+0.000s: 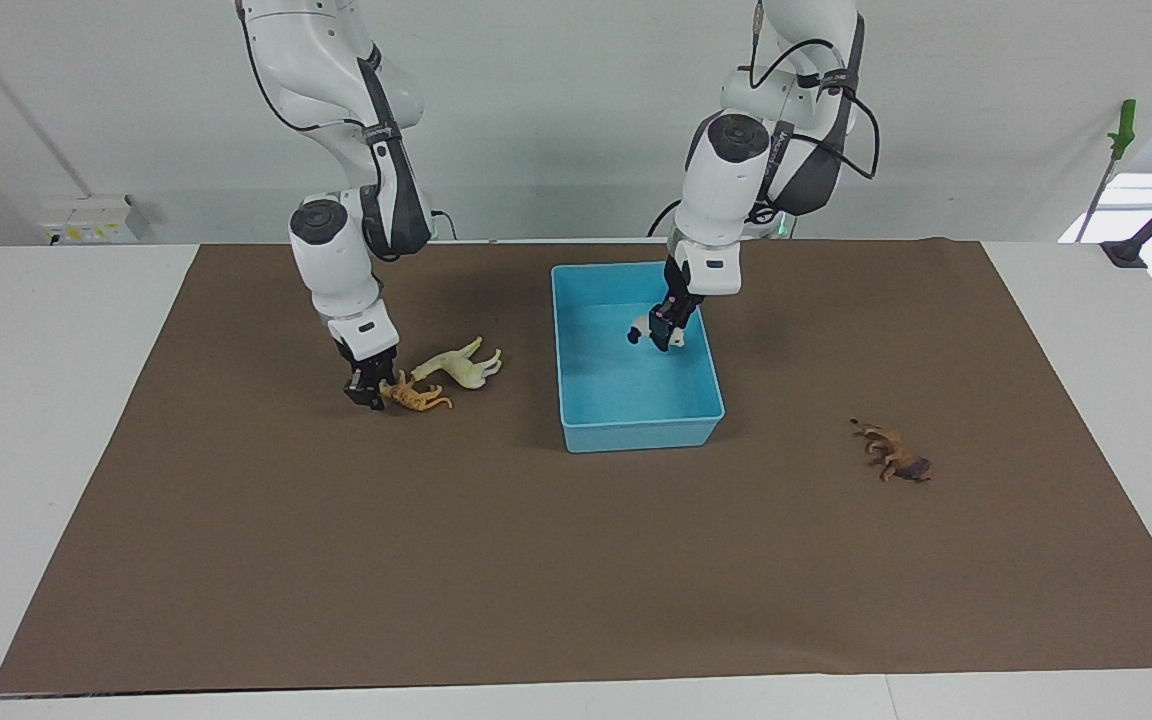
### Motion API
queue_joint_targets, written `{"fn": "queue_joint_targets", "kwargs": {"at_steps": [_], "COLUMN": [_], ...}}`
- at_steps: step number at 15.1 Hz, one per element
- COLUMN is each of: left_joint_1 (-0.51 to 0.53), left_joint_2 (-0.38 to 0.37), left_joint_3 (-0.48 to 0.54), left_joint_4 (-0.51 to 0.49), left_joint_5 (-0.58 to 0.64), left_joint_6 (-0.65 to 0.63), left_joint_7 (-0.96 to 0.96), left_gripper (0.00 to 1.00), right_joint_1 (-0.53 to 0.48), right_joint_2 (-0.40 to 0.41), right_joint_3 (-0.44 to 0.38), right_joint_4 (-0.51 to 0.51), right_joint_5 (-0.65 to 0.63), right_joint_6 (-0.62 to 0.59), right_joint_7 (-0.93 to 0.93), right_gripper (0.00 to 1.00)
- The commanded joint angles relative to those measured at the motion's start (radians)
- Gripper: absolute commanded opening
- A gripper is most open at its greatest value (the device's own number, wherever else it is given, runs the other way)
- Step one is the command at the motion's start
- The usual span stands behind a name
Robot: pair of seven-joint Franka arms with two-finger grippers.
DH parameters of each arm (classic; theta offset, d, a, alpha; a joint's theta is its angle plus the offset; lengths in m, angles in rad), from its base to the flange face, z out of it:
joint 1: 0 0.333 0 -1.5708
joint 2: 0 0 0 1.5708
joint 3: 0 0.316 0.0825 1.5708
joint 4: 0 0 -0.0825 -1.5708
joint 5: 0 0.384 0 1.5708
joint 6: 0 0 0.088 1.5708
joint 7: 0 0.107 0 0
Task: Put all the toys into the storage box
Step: 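Lift the panda with the left gripper and drop it into the box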
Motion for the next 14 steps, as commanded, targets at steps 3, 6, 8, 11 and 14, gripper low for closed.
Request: {"fn": "queue_joint_targets", "kwargs": {"at_steps": [3,6,8,11,14], "left_joint_1": [0.17,0.368,0.454,0.55,0.616], "left_joint_2": [-0.036,-0.024,0.007,0.085,0.198], "left_joint_3": [0.02,0.02,0.02,0.02,0.022], "left_joint_4": [0.121,0.117,0.125,0.154,0.166], "left_joint_5": [0.003,0.007,0.016,0.046,0.048], "left_joint_6": [-0.179,-0.136,-0.056,0.061,0.197], "left_joint_7": [0.258,0.652,0.809,1.013,1.173], "left_gripper": [1.0,1.0,1.0,1.0,1.0], "right_joint_1": [-0.009,-0.001,0.002,-0.006,-0.004], "right_joint_2": [-0.003,-0.005,-0.003,0.012,0.039], "right_joint_3": [0.006,0.006,0.006,0.006,0.007], "right_joint_4": [-0.014,-0.012,-0.003,0.143,0.376], "right_joint_5": [0.013,0.013,0.013,0.013,0.013], "right_joint_6": [0.024,0.022,0.004,-0.185,-0.464], "right_joint_7": [-0.019,0.011,0.031,0.068,0.207], "right_gripper": [0.36,0.06,0.0,0.0,0.0]}}
